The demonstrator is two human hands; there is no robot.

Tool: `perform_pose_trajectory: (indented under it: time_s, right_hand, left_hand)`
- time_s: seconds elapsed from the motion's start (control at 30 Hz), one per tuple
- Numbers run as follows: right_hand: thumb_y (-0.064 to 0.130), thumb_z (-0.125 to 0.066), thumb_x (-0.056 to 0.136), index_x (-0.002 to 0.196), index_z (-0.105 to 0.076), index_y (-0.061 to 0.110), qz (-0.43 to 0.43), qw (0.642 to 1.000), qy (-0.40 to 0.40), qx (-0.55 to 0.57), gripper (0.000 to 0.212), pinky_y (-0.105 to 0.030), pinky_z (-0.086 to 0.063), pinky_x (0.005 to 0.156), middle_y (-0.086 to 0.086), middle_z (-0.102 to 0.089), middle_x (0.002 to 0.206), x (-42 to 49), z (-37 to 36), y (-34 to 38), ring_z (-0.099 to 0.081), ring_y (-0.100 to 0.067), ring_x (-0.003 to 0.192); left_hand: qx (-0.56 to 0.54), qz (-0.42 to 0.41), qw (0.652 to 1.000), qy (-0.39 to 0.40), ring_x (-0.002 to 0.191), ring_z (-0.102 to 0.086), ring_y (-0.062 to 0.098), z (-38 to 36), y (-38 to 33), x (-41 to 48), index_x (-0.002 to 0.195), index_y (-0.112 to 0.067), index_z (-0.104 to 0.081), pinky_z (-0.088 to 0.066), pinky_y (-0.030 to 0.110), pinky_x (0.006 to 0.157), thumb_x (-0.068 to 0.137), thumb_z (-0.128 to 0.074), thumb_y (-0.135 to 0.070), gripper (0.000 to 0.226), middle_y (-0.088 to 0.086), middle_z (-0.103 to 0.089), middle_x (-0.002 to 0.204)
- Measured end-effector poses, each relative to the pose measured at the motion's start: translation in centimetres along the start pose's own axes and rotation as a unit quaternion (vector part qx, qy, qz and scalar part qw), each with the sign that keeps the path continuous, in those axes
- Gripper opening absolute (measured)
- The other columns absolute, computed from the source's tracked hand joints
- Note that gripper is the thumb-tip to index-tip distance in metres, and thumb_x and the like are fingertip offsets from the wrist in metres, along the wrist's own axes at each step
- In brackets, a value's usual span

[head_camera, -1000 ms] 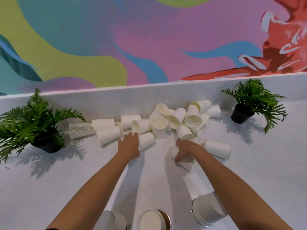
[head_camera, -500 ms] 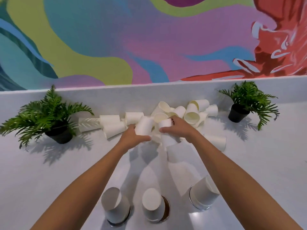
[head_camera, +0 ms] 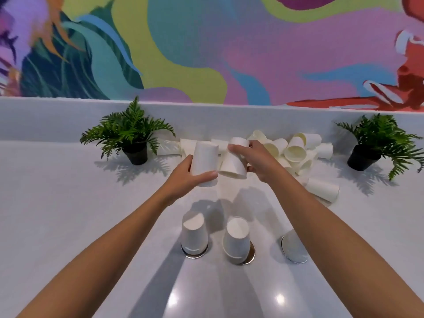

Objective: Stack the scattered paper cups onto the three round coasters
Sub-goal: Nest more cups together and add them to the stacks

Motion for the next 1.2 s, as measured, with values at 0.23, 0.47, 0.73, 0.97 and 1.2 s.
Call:
perform_pose_trajectory:
  time_s: [0.23, 0.47, 0.73, 0.97, 1.2]
  right_hand:
    - [0.028, -0.074, 0.081, 0.128, -0.043, 0.011, 0.004, 1.0, -0.019, 0.006, 0.058, -0.028, -0.047, 0.06, -0.007, -0.057, 0.121, -2.1, -1.4, -0.9, -0.06, -0.018, 0.092]
    - [0.03, -0.075, 0.08, 0.128, -0.043, 0.012, 0.017, 1.0, -0.021, -0.002, 0.06, -0.026, -0.047, 0.061, -0.006, -0.056, 0.122, -4.2, -2.0, -1.2, -0.059, -0.019, 0.097]
    - [0.032, -0.076, 0.08, 0.129, -0.04, 0.021, 0.101, 0.992, 0.032, -0.065, 0.062, -0.028, -0.048, 0.084, -0.001, -0.051, 0.126, -7.5, -4.4, -0.8, -0.055, -0.02, 0.109]
    - [0.029, -0.084, 0.07, 0.129, -0.044, 0.026, 0.209, 0.968, 0.074, -0.117, 0.071, -0.03, -0.056, 0.085, 0.005, -0.057, 0.124, -10.8, -7.6, -1.7, -0.059, -0.014, 0.107]
    - [0.019, -0.082, 0.068, 0.129, -0.043, 0.022, 0.195, 0.954, 0.093, -0.21, 0.073, -0.036, -0.054, 0.088, 0.003, -0.058, 0.117, -11.4, -8.8, -4.6, -0.06, -0.017, 0.102]
  left_hand:
    - [0.017, -0.001, 0.997, 0.076, 0.112, -0.056, 0.004, 0.7, 3.6, -5.9, 0.124, -0.052, -0.038, -0.049, 0.022, 0.086, 0.062, -0.077, -0.057, 0.073, -0.02, -0.054, 0.126]
    - [0.086, 0.001, 0.987, 0.139, 0.117, -0.052, 0.005, -0.8, 7.6, -7.7, 0.13, -0.038, -0.043, -0.046, 0.027, 0.091, 0.065, -0.081, -0.047, 0.076, -0.017, -0.054, 0.127]
    - [0.078, -0.009, 0.996, 0.049, 0.122, -0.047, 0.008, 1.4, 4.7, -6.6, 0.133, -0.028, -0.044, -0.037, 0.031, 0.1, 0.072, -0.067, -0.061, 0.073, -0.009, -0.053, 0.131]
    - [-0.056, 0.01, 0.992, -0.117, 0.09, -0.062, 0.017, 2.5, -1.4, -6.0, 0.091, -0.016, -0.066, -0.05, 0.034, 0.081, 0.085, -0.064, -0.045, 0.03, 0.002, -0.068, 0.095]
    - [0.042, 0.073, 0.992, -0.097, 0.077, -0.059, 0.014, 1.4, 1.1, -7.3, 0.088, -0.011, -0.066, -0.046, 0.024, 0.065, 0.071, -0.074, -0.008, 0.019, 0.003, -0.066, 0.087]
Point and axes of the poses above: each hand's wrist, its own x-axis towards the middle knuckle, its own z-axis out of the back of the hand, y = z × x, the point moved 5 cm from there along x, towards the middle knuckle
